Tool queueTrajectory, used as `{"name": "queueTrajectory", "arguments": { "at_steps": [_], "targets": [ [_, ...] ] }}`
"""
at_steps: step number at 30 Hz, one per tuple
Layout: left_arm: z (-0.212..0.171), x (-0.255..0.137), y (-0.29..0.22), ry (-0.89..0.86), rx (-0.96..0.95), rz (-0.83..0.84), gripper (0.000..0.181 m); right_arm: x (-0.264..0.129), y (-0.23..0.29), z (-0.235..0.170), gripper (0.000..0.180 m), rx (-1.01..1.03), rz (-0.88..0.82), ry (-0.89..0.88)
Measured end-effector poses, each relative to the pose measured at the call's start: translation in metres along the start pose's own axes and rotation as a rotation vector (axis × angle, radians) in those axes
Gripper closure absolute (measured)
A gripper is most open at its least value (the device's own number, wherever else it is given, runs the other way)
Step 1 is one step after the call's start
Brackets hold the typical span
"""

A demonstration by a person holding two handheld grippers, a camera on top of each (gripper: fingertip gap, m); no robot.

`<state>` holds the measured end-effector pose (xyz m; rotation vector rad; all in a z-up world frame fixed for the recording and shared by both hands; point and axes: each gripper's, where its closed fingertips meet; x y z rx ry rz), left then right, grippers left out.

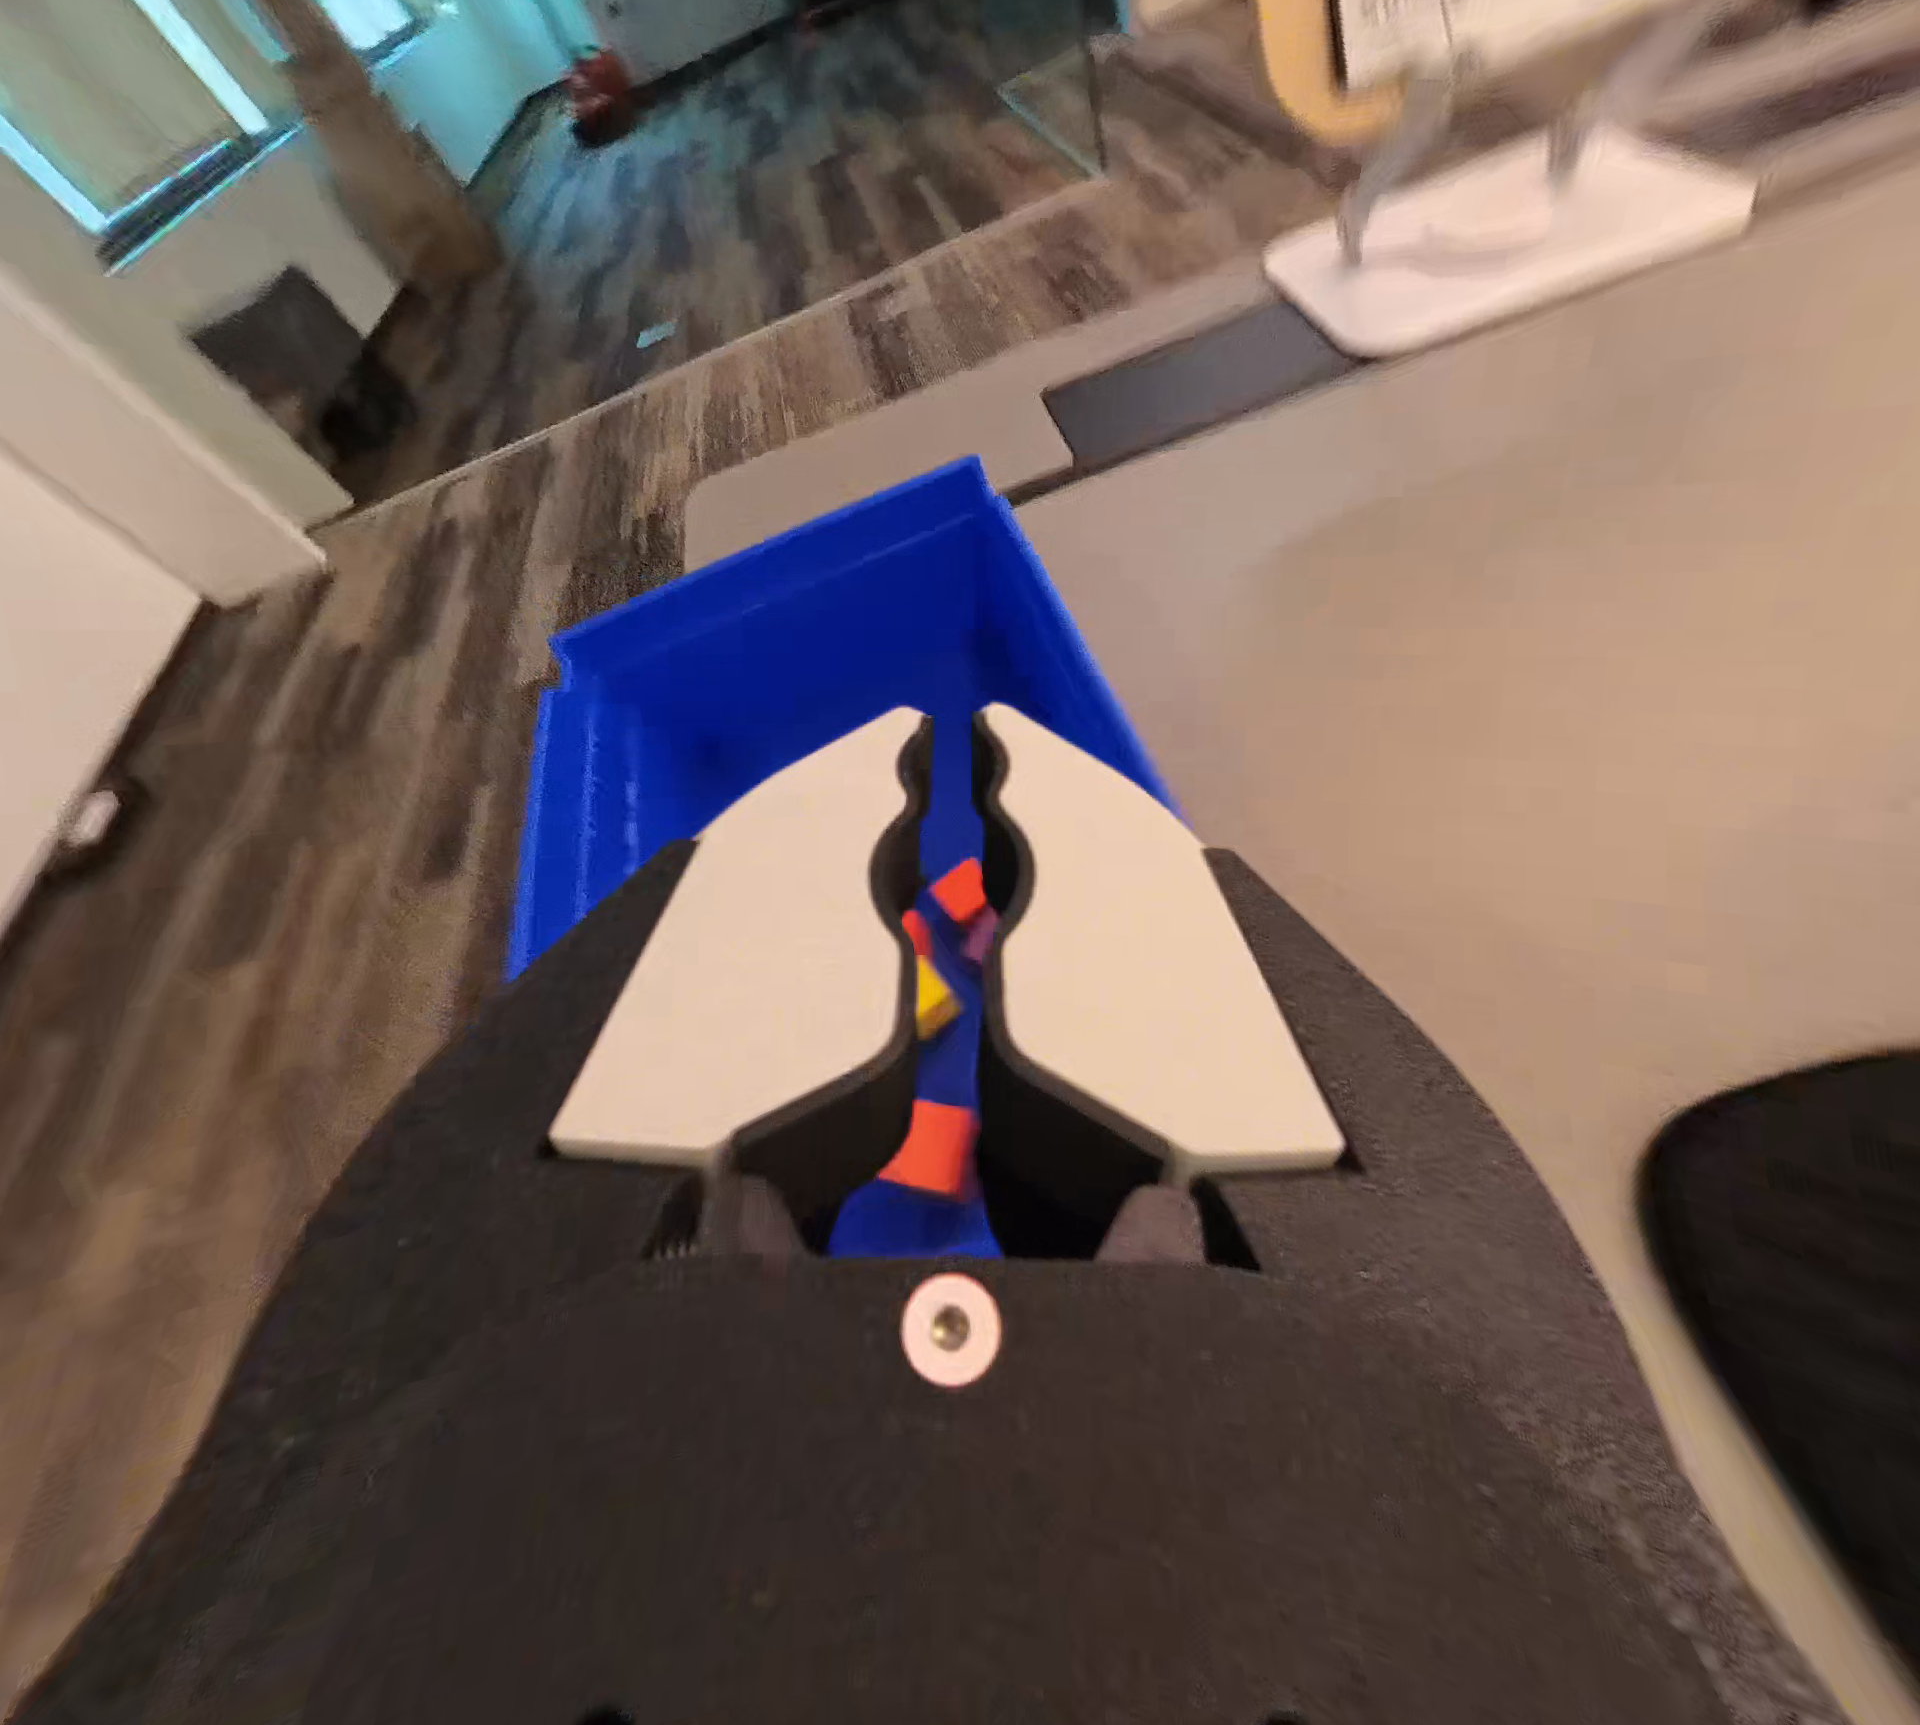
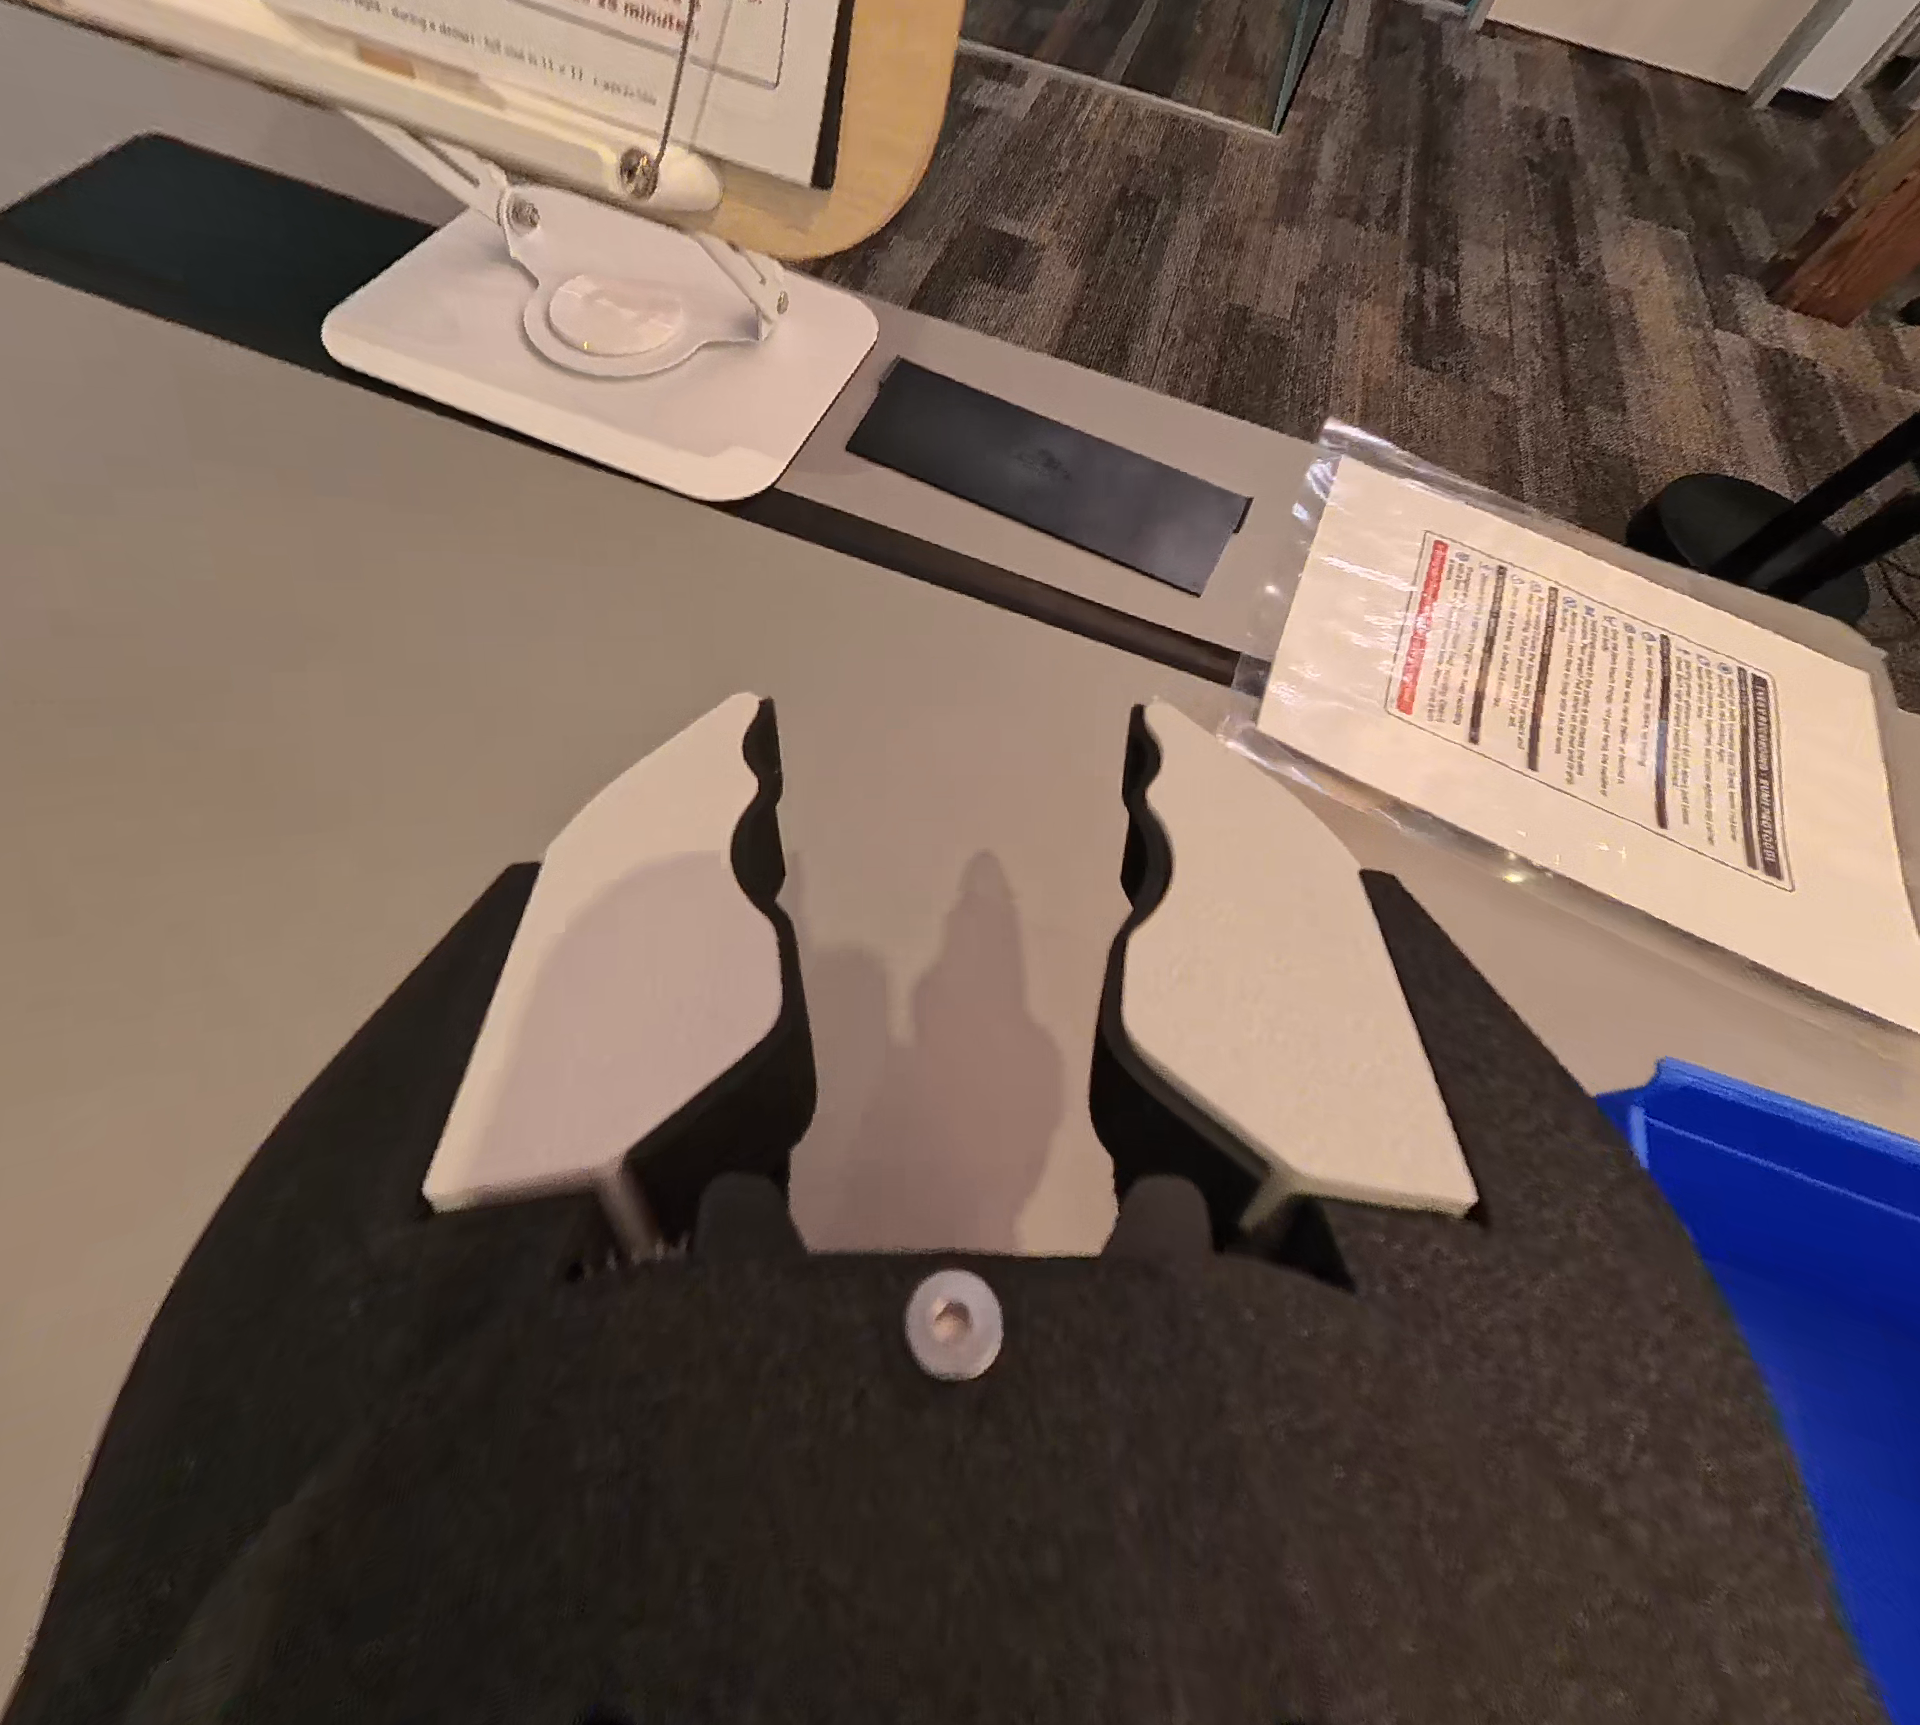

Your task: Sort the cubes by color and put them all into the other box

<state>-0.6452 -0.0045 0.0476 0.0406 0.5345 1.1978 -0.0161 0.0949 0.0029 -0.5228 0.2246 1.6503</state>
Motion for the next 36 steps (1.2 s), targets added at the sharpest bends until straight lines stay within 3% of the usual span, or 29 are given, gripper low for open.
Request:
{"name": "queueTrajectory", "arguments": {
  "at_steps": [3,8,14,23,30,36],
  "targets": [
    [-0.031,0.028,0.021,0.209,0.15,-0.071,0.17,0.005,0.005,-0.007,0.117,-0.046,-0.002,0.038],
    [-0.058,0.064,0.019,0.309,0.255,-0.211,0.174,0.011,0.011,-0.015,0.118,-0.071,0.006,0.067],
    [-0.112,0.097,0.022,0.55,0.417,-0.308,0.162,0.021,0.016,-0.031,0.118,-0.09,0.029,0.126],
    [-0.137,0.125,0.036,0.66,0.52,-0.384,0.138,0.031,0.025,-0.045,0.119,-0.12,0.074,0.183],
    [-0.152,0.137,0.037,0.729,0.455,-0.497,0.131,0.039,0.029,-0.056,0.123,-0.095,0.125,0.216],
    [-0.155,0.145,0.034,0.716,0.391,-0.537,0.147,0.044,0.032,-0.065,0.124,-0.121,0.128,0.249]
  ]
}}
Point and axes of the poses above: each gripper's, where its closed fingertips meet, x out along the fingers, z out of its top, y = z × x across the jaws, and after that the axes turned 4 degrees about -z, right-handed
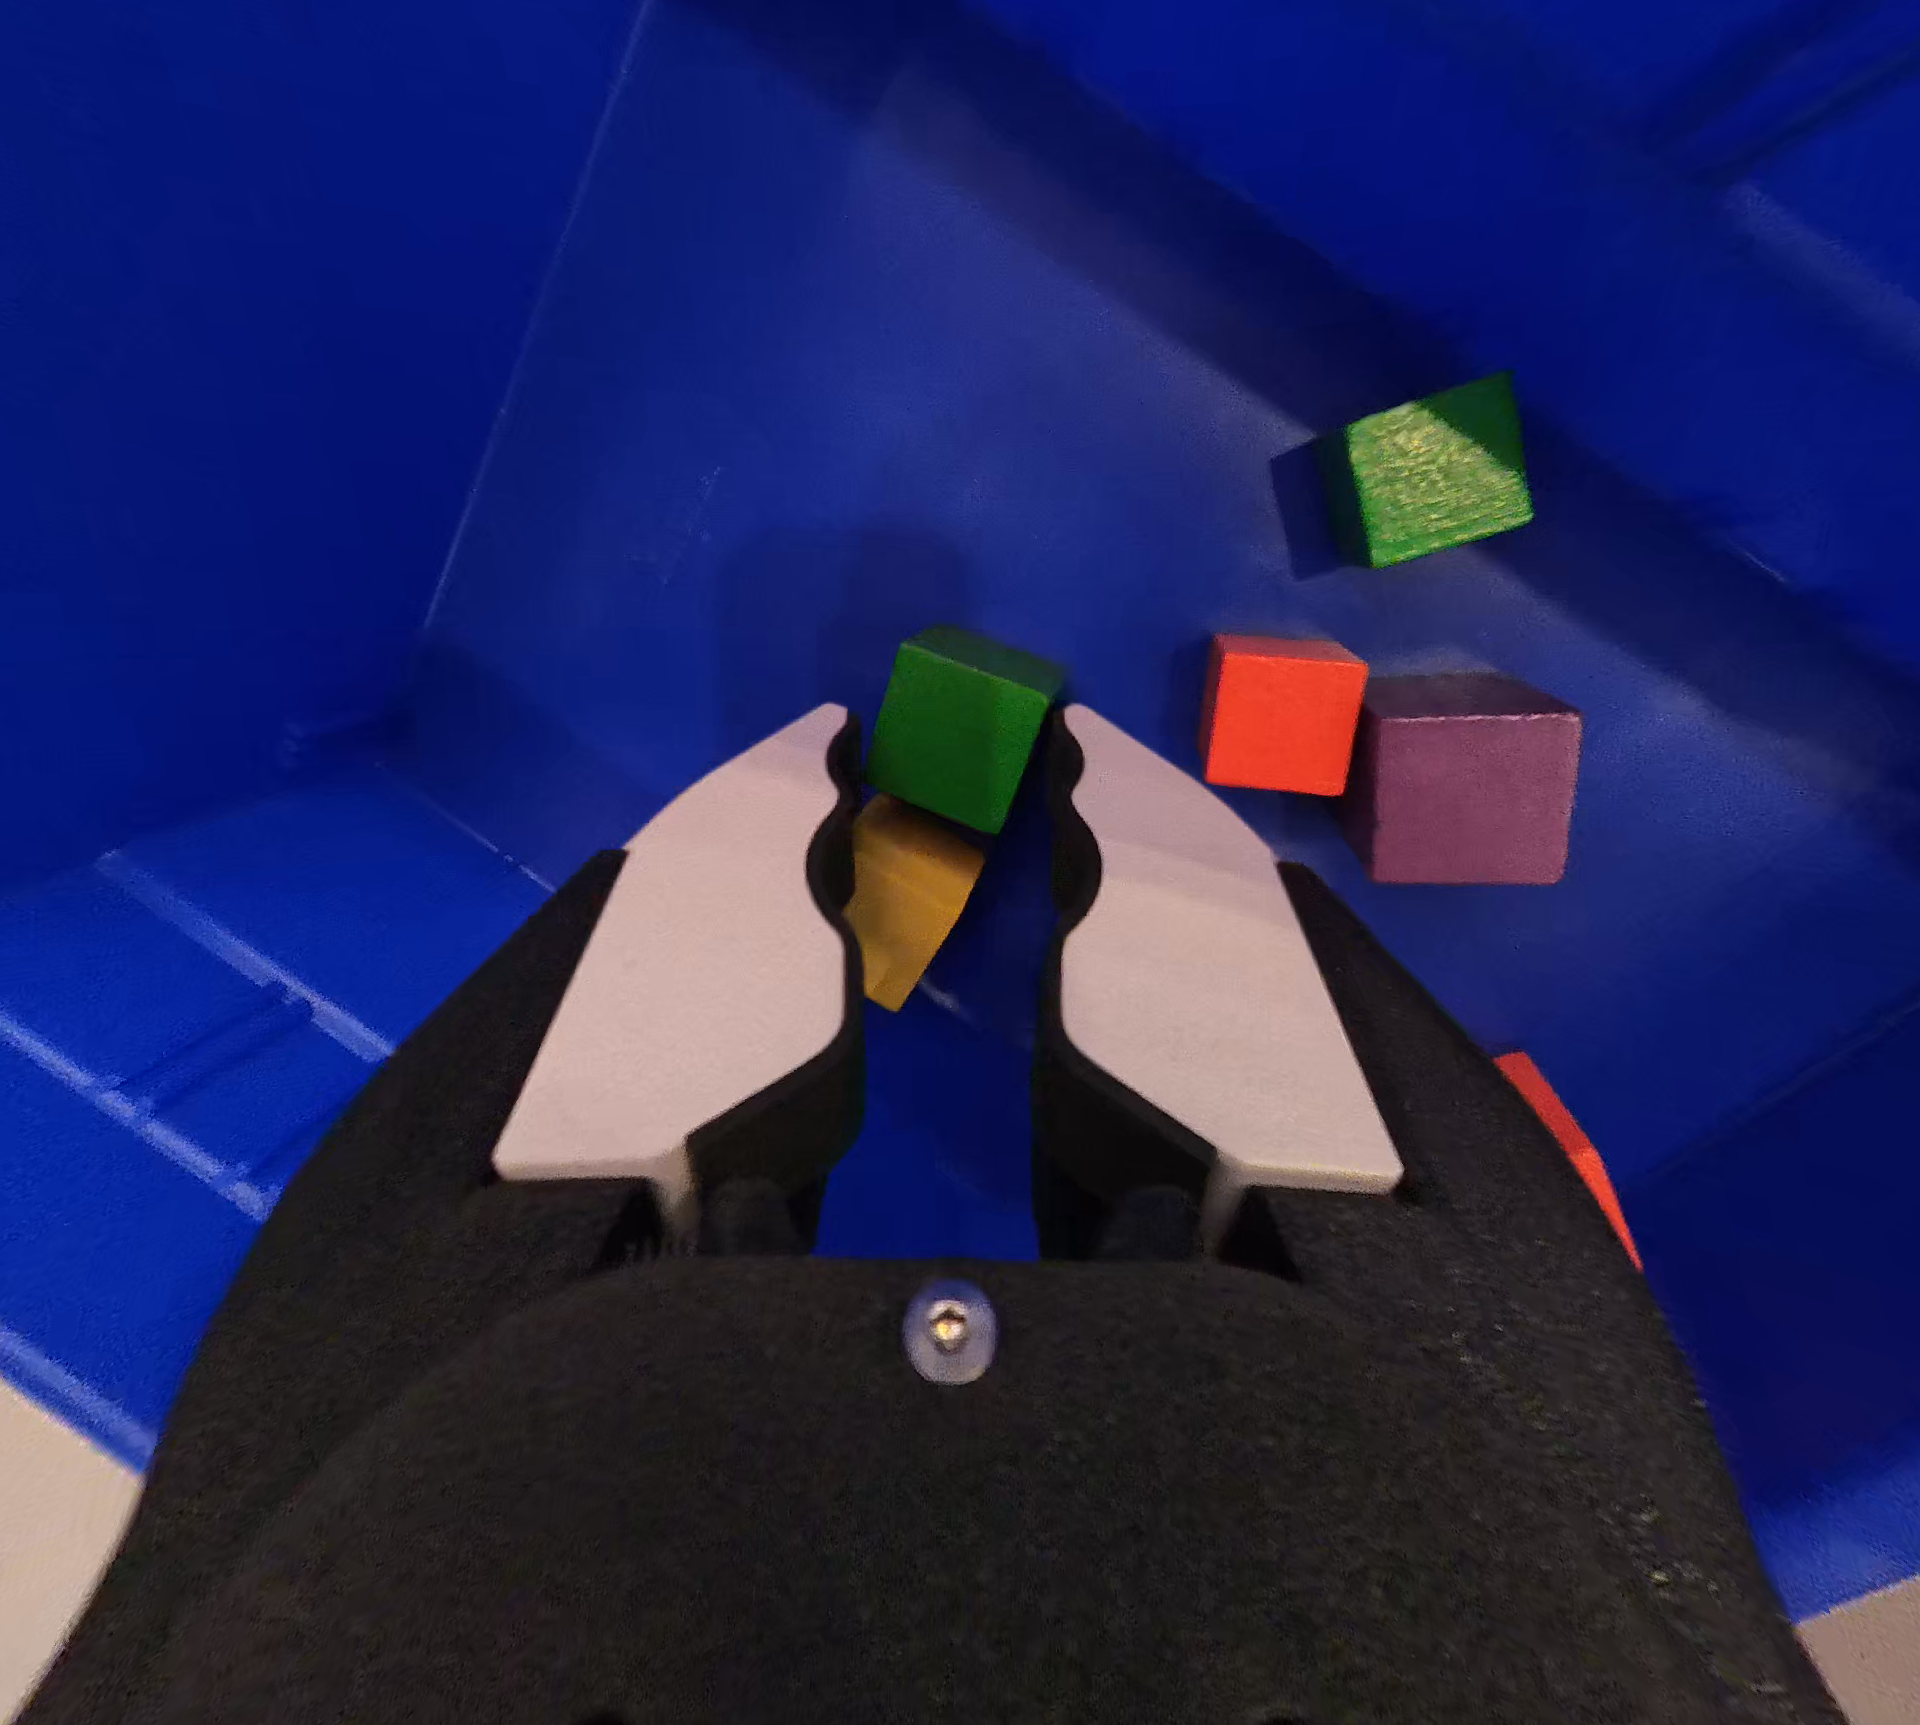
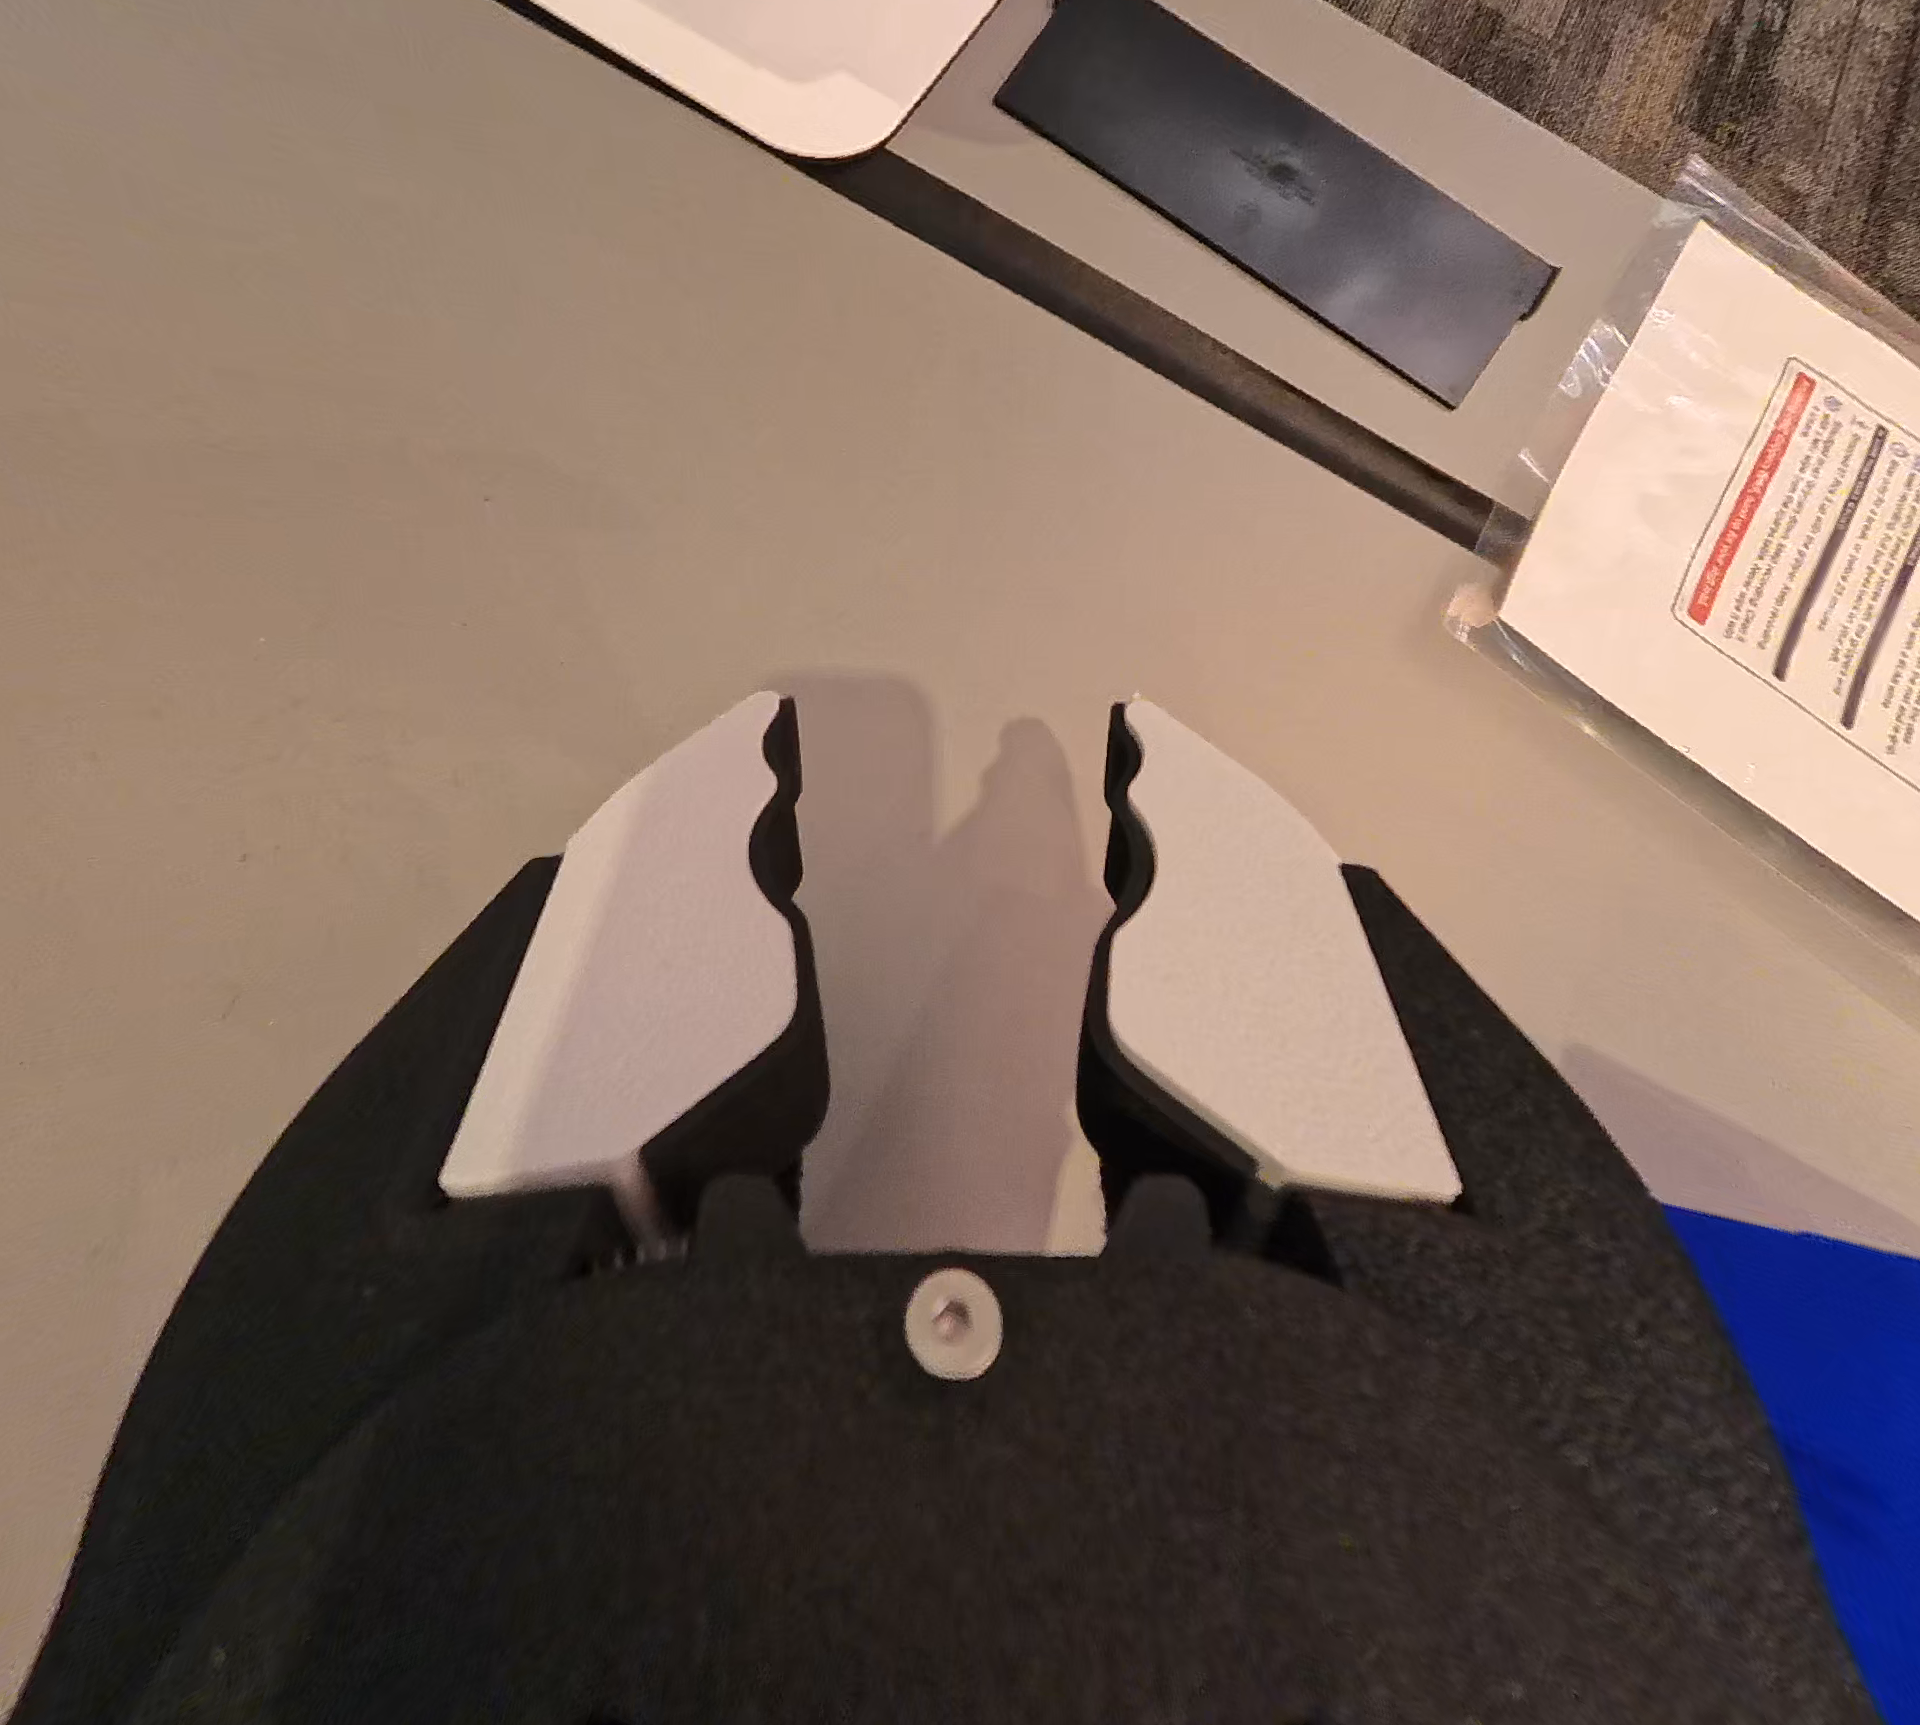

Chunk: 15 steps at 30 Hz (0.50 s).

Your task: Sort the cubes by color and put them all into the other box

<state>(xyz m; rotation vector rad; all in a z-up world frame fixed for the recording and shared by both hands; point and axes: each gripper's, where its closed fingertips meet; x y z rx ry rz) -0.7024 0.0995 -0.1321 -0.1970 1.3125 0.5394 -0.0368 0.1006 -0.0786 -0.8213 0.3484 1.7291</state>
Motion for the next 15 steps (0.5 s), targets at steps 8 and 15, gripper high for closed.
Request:
{"name": "queueTrajectory", "arguments": {
  "at_steps": [8,15],
  "targets": [
    [0.026,-0.048,0.027,-0.178,-0.012,0.335,0.153,0.0,0.004,0.002,0.126,-0.028,0.007,0.001],
    [0.102,-0.148,0.009,-0.283,0.04,0.666,0.153,-0.014,0.016,0.021,0.126,-0.049,0.036,-0.059]
  ]
}}
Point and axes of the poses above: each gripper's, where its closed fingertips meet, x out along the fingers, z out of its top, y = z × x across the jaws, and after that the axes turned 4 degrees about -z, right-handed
